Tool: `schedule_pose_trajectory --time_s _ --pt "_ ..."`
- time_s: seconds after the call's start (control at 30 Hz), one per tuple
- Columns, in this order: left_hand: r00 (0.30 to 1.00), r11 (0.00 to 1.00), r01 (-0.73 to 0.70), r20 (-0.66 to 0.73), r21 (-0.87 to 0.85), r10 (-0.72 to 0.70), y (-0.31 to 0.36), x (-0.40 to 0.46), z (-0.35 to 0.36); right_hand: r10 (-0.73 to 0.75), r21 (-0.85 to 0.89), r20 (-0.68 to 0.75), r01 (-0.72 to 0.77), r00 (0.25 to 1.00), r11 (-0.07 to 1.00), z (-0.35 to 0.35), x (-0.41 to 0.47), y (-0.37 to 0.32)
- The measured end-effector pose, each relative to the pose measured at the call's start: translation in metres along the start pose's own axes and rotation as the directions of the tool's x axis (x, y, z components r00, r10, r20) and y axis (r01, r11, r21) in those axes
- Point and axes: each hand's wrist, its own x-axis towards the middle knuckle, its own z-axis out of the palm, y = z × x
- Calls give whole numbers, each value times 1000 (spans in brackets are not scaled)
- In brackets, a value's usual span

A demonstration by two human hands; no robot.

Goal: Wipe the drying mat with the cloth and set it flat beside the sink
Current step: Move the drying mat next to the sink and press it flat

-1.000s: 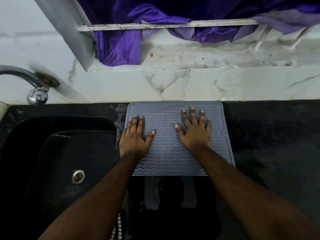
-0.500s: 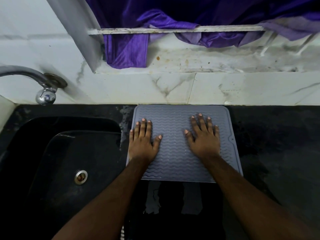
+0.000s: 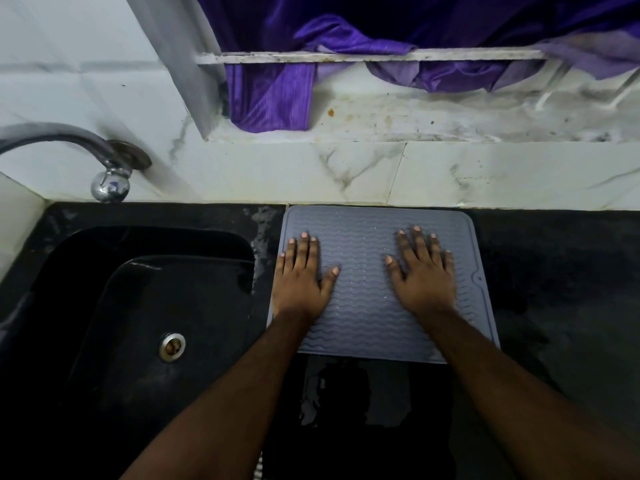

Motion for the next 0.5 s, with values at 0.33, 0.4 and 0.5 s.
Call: schedule_pose_trajectory --time_s 0.33,0.4,0.5 --pt "1000 1000 14 -8 6 -14 3 9 3 12 -24 2 -11 1000 1000 0 11 1" --pt "1000 1000 21 23 -2 -21 3 8 0 -10 -1 19 10 1000 1000 -2 9 4" --pt "999 1000 28 26 -8 -28 6 2 -2 -48 12 19 48 999 999 -6 4 11"
